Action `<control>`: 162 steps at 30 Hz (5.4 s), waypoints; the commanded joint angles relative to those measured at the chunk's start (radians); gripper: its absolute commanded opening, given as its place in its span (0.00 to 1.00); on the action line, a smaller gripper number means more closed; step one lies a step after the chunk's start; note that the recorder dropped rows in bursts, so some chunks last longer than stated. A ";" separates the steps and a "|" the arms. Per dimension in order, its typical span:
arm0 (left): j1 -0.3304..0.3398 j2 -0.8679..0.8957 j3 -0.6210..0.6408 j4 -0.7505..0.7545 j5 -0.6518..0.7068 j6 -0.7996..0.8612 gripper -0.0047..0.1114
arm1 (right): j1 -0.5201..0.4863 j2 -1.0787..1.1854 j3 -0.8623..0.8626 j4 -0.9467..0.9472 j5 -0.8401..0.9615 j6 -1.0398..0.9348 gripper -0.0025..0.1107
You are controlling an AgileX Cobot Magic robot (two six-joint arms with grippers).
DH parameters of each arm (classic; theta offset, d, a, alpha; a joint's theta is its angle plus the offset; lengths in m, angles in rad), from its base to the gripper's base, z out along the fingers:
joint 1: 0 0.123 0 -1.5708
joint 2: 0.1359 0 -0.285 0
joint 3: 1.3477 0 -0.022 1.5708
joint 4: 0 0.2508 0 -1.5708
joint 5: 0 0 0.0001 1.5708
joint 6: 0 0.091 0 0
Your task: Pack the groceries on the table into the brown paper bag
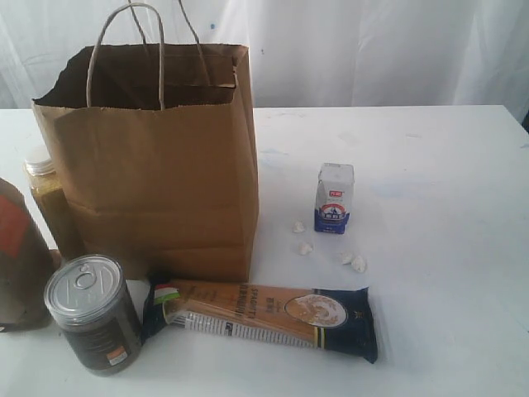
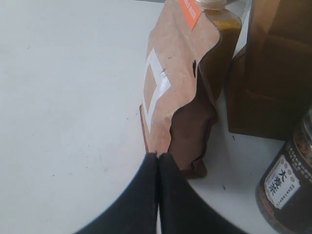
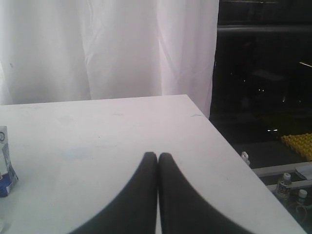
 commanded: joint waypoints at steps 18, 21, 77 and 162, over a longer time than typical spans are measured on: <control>0.000 -0.005 0.000 -0.257 -0.432 -0.213 0.04 | -0.005 -0.003 0.001 -0.005 -0.016 0.002 0.02; 0.000 -0.005 0.000 -0.257 -0.564 -0.213 0.04 | -0.005 -0.003 0.001 -0.005 -0.016 0.002 0.02; -0.055 0.880 -0.948 -0.008 0.543 0.256 0.04 | -0.005 -0.003 0.001 -0.004 0.203 0.003 0.02; -0.061 1.311 -0.802 0.113 0.291 0.077 0.04 | -0.005 -0.003 0.001 -0.004 0.201 0.003 0.02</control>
